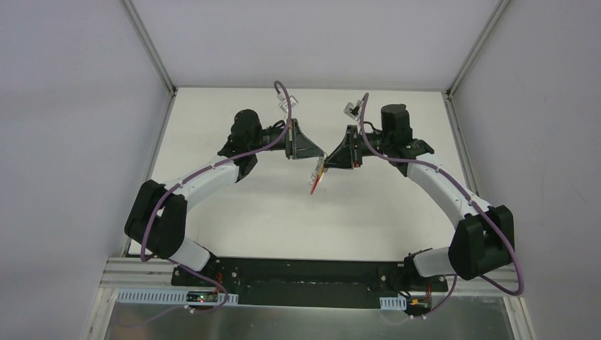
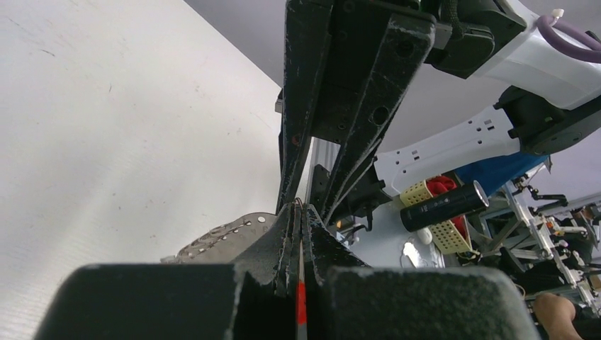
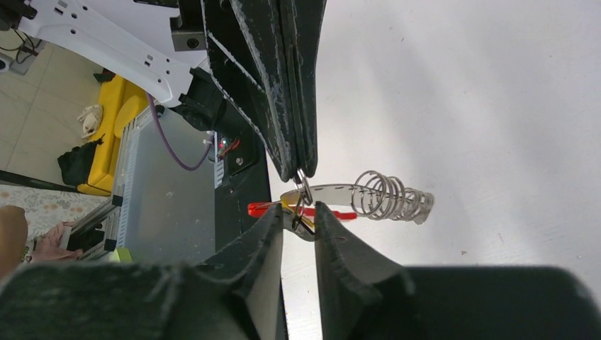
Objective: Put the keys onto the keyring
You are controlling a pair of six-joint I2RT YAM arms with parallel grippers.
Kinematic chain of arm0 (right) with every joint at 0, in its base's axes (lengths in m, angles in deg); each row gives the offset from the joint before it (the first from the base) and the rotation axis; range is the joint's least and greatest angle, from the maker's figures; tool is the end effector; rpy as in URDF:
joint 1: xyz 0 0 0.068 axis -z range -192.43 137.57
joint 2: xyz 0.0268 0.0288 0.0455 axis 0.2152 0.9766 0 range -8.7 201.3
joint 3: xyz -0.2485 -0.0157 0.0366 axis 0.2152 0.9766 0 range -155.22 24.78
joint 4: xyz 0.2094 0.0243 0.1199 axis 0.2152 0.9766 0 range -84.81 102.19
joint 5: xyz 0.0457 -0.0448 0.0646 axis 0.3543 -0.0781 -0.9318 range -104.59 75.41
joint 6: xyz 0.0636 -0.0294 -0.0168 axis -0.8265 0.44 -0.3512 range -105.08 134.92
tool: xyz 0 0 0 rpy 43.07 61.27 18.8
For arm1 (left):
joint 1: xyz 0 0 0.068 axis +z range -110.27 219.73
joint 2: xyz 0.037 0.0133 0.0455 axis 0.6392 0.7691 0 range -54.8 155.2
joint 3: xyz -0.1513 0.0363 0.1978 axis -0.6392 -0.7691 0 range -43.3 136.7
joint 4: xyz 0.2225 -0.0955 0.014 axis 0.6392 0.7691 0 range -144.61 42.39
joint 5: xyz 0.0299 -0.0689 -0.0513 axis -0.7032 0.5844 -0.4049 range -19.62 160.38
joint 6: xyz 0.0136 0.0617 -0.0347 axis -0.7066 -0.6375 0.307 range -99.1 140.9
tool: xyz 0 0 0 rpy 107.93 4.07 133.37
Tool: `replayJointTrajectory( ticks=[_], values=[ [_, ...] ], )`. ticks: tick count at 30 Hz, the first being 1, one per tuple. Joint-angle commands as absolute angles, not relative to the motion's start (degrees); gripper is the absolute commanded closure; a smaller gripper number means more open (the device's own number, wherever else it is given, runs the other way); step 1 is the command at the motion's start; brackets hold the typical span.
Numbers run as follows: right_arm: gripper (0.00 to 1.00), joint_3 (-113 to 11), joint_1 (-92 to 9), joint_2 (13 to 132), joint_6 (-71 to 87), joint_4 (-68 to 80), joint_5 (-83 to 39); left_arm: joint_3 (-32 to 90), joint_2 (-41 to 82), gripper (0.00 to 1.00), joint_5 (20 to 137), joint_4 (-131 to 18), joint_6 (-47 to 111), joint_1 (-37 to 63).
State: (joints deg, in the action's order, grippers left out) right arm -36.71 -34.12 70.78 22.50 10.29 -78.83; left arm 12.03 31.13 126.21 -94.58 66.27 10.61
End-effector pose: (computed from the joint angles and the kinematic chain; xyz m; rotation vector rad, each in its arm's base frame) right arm 0.2589 0.1607 0.3000 -1.1643 1.5358 1.2537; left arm 0.2667 -0.2050 0.3097 0.7050 1.5943 -1.6785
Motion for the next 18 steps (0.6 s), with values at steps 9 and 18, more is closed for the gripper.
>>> replayJointTrajectory(
  ticks=[9, 18],
  values=[
    [0.65, -39.09, -29.64, 67.59, 19.63, 8.00, -82.27, 12.38, 32.13, 1.00, 127.61, -103.43, 67.60, 11.43],
    [0.64, -38.93, -29.84, 69.66, 15.11, 2.29, -83.82, 12.26, 32.92, 1.00, 127.96, -105.78, 69.61, 11.43]
  ],
)
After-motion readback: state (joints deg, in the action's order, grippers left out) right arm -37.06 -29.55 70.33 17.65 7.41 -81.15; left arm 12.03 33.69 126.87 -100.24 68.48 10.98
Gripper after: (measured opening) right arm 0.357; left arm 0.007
